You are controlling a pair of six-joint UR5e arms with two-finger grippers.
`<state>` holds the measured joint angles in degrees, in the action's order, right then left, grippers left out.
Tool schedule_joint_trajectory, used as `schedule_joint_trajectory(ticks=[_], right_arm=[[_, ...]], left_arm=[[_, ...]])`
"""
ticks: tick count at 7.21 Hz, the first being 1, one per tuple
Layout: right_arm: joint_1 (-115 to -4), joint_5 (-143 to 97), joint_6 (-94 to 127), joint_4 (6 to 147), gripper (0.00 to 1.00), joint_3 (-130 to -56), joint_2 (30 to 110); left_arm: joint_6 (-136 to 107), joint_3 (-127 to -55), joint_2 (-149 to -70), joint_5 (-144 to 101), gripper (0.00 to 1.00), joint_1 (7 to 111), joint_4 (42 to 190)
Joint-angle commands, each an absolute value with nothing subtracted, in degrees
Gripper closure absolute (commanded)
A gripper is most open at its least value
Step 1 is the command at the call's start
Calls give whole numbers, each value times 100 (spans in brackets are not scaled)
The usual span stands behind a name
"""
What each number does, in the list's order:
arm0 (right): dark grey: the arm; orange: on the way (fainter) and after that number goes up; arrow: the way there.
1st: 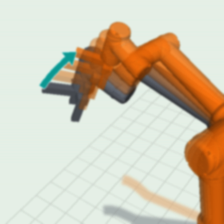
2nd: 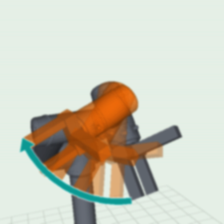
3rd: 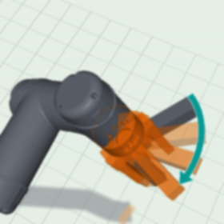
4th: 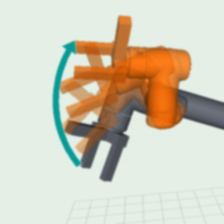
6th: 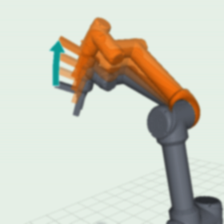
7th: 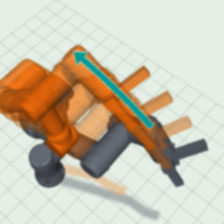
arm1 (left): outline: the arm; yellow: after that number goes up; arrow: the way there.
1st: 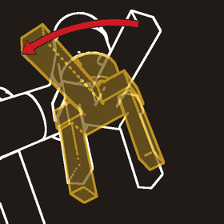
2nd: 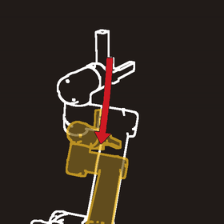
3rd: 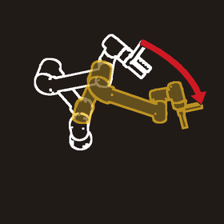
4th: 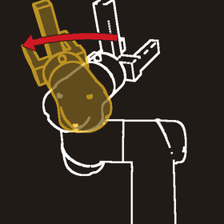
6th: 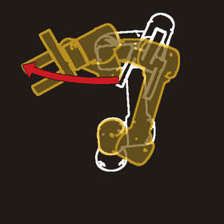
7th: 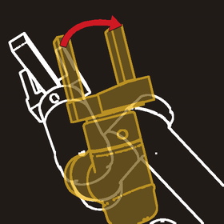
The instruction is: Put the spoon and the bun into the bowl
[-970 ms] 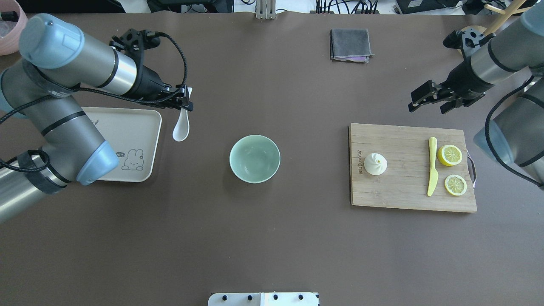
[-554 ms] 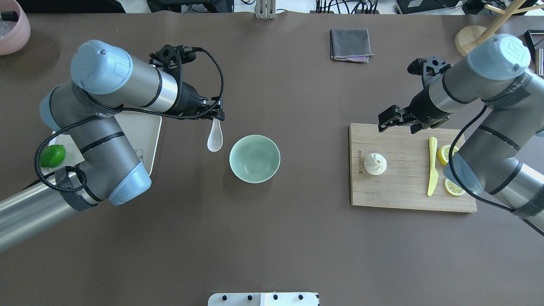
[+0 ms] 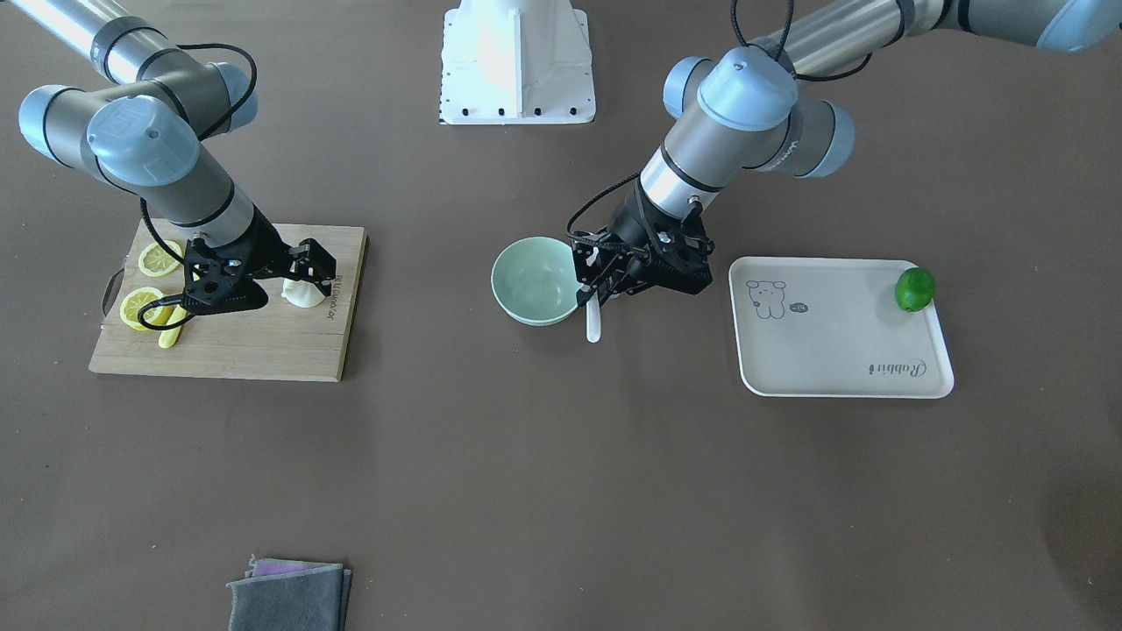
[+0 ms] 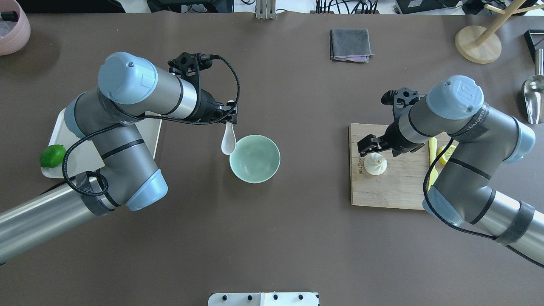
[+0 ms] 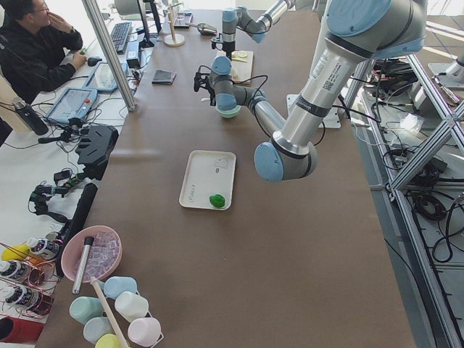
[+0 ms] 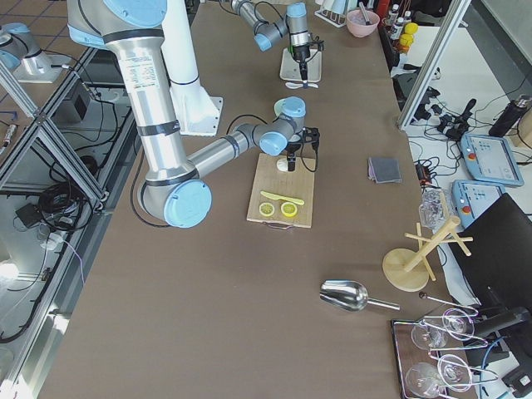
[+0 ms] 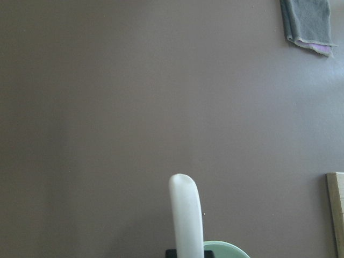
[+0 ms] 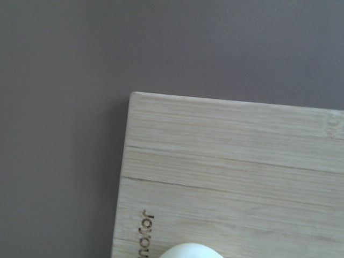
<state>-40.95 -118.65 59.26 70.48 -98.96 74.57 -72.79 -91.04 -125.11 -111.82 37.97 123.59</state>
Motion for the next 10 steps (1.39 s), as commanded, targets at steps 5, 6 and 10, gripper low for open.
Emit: schedule_joint_trajectory(ticks=[5, 6, 10], right_arm=[[-4016, -11865, 5941, 7137, 100, -10168, 7611], [-4095, -11917, 5933, 7554, 100, -10482, 7577], [-4122, -11953, 5950, 8464, 100, -11162, 7286]], left_arm=[[-7295, -8974, -12630, -10864, 100, 3525, 12410], [-7347, -8956, -12665, -10750, 100, 3437, 12410], [-7568, -8412, -12876, -10319, 15, 3155, 12973]])
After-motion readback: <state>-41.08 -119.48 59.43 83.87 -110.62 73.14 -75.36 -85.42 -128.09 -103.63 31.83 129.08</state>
